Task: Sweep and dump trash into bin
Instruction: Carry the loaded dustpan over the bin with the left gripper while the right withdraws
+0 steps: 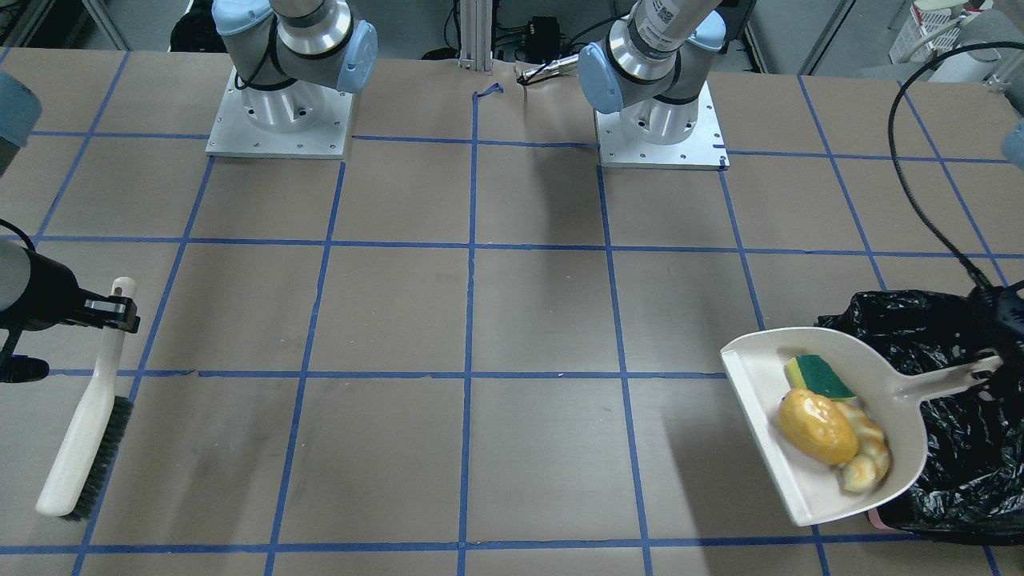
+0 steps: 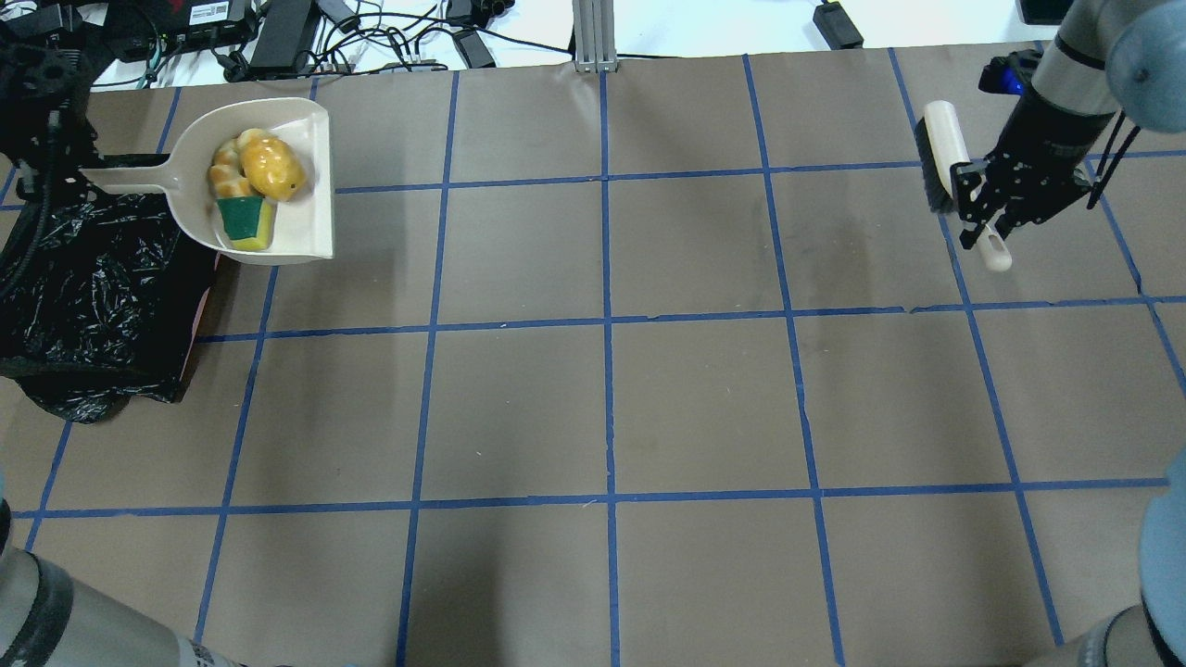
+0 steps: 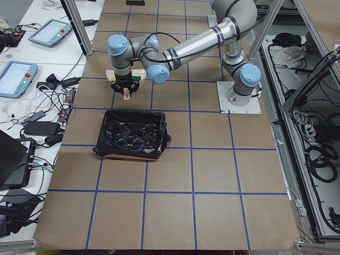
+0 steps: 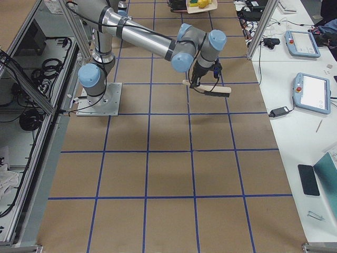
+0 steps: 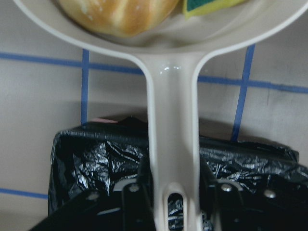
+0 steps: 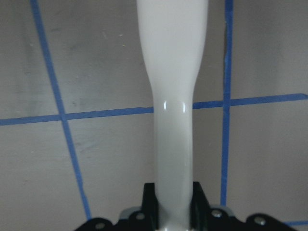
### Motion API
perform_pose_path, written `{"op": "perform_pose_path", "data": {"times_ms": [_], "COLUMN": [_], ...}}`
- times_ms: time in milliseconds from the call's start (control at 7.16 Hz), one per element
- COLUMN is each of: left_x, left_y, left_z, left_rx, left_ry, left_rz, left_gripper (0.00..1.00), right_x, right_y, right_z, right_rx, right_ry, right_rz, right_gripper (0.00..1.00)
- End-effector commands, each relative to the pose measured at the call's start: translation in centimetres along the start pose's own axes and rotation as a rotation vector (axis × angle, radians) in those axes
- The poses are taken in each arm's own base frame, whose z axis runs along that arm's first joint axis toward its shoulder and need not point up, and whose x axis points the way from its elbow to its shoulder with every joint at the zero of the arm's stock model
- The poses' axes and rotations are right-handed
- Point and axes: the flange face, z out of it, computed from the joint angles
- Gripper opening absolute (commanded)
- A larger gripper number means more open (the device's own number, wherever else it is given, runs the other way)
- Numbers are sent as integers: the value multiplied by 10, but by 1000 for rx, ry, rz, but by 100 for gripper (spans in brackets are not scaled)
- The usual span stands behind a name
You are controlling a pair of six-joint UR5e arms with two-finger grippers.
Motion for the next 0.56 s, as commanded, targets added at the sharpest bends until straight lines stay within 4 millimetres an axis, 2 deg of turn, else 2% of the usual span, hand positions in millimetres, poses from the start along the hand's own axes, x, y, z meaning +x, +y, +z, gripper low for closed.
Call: {"op": "perform_pose_path", "data": {"times_ms": [0, 140, 279, 419], "left_x": [23, 28, 32, 34], "left_y": [107, 128, 141, 153], "left_z": [-23, -27, -32, -38], "left_rx": [27, 16, -18, -88], "left_ry": [3, 2, 11, 43], "left_rz": [-6, -6, 6, 18], "left_gripper": [0, 0, 0, 0], "right_x": [13, 12, 14, 17], "right_y": [5, 6, 5, 0], "right_z": [36, 38, 37, 46], "right_rx": [20, 12, 16, 3], "right_ry": [-4, -6, -1, -6], "right_rz": [5, -15, -73, -111], "right_gripper": [0, 0, 0, 0]}}
